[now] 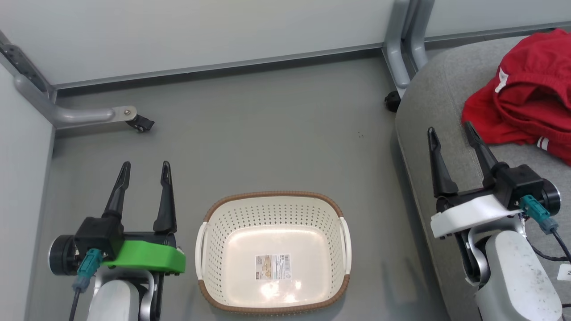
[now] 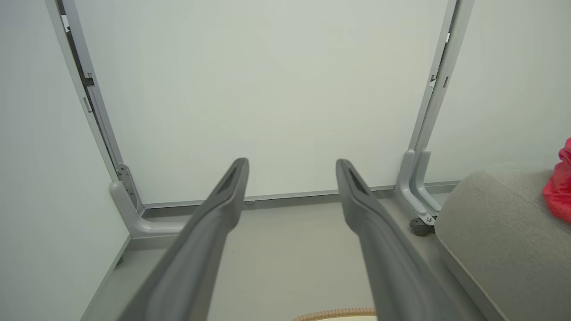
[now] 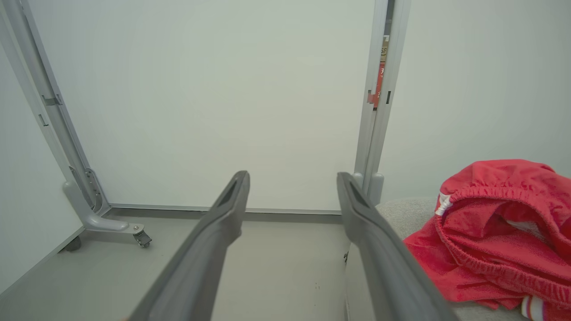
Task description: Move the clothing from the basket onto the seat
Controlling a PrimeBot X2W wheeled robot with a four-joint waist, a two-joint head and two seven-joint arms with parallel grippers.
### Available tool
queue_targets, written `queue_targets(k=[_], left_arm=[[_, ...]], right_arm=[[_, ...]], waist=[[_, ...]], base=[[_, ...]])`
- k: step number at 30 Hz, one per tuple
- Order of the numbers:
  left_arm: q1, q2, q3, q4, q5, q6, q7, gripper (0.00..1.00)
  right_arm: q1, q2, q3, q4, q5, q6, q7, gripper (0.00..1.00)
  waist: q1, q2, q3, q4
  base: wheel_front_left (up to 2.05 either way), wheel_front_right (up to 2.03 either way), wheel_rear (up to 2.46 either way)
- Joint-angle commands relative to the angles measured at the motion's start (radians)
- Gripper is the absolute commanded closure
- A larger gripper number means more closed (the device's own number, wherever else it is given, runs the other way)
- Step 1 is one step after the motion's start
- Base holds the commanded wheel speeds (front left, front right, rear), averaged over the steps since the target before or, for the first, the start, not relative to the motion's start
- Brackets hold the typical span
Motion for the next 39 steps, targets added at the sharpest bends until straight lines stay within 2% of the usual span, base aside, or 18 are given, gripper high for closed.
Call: queue_targets(k=[1,11,21,39], left_arm=[[0.024,-0.003,0.010,-0.003,0.009,-0.006,0.000,0.00],[0.077,-0.017,0.057,-0.010,0.029,-0.016,0.000,0.00],[0.094,-0.024,0.051,-0.008,0.027,-0.020,0.000,0.00],[0.087,-0.026,0.035,0.010,0.031,-0.014,0.000,0.00]], right_arm=[[0.024,0.000,0.007,-0.006,-0.001,-0.001,0.000,0.00],[0.131,0.002,0.031,-0.066,0.021,-0.001,0.000,0.00],[0.232,0.002,0.009,-0.108,0.045,-0.001,0.000,0.00],[0.231,0.002,0.002,-0.112,0.054,-0.001,0.000,0.00]], waist=[[0.0001,0.0000,-0.033,0.021],[0.0001,0.0000,-0.065,0.022],[0.0001,0.0000,-0.078,0.018],[0.0001,0.0000,-0.077,0.023]], base=[[0.00,0.00,0.00],[0.00,0.00,0.00],[0.00,0.00,0.00],[0.00,0.00,0.00]])
